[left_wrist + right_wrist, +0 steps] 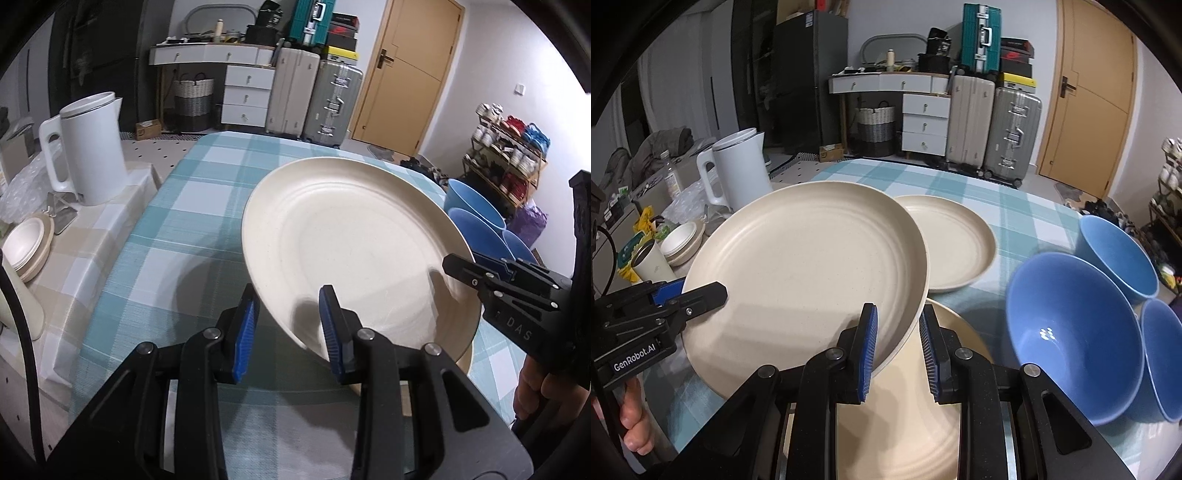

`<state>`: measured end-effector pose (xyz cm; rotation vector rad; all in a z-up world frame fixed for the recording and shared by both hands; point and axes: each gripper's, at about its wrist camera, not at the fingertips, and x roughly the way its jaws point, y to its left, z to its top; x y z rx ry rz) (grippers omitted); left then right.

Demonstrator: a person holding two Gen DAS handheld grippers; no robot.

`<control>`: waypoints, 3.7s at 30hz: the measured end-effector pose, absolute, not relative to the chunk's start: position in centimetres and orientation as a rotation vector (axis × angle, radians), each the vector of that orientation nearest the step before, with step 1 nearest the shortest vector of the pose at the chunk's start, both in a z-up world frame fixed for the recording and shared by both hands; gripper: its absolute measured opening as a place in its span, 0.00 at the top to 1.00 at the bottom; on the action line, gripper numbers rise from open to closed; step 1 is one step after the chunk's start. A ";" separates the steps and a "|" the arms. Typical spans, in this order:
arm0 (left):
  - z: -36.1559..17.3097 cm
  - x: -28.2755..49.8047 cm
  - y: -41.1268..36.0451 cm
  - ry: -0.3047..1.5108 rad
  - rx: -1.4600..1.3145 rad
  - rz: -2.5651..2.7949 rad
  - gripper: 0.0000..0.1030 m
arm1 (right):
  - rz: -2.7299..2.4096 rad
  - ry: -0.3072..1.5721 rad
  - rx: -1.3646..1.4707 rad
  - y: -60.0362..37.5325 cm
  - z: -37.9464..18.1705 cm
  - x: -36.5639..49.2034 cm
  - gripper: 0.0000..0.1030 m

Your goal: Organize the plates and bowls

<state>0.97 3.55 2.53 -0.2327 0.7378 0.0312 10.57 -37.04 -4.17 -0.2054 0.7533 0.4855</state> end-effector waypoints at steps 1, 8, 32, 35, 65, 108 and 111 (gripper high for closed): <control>2.5 0.9 3.3 0.740 -0.229 0.024 0.71 | 0.478 0.751 -0.202 -37.4 -4.1 10.4 0.77; 2.8 0.7 1.1 0.744 -0.191 -0.007 0.71 | 0.440 0.753 -0.179 -39.7 -4.3 9.2 0.77; 0.5 1.8 -1.6 0.839 -0.078 -0.090 0.71 | 0.378 0.808 -0.158 -42.5 -6.6 6.7 0.75; 0.2 1.8 -1.8 0.850 -0.061 -0.094 0.71 | 0.371 0.814 -0.163 -42.7 -6.9 6.5 0.75; -2.5 2.4 -4.5 0.927 0.082 -0.117 0.68 | 0.305 0.855 -0.234 -43.0 -9.2 5.7 0.75; 1.6 1.3 -2.0 0.813 -0.073 -0.094 0.01 | 0.355 0.709 -0.215 -43.6 -4.9 3.0 0.14; 2.1 1.1 -1.7 0.806 -0.079 -0.068 0.01 | 0.357 0.672 -0.199 -44.2 -3.4 2.8 0.07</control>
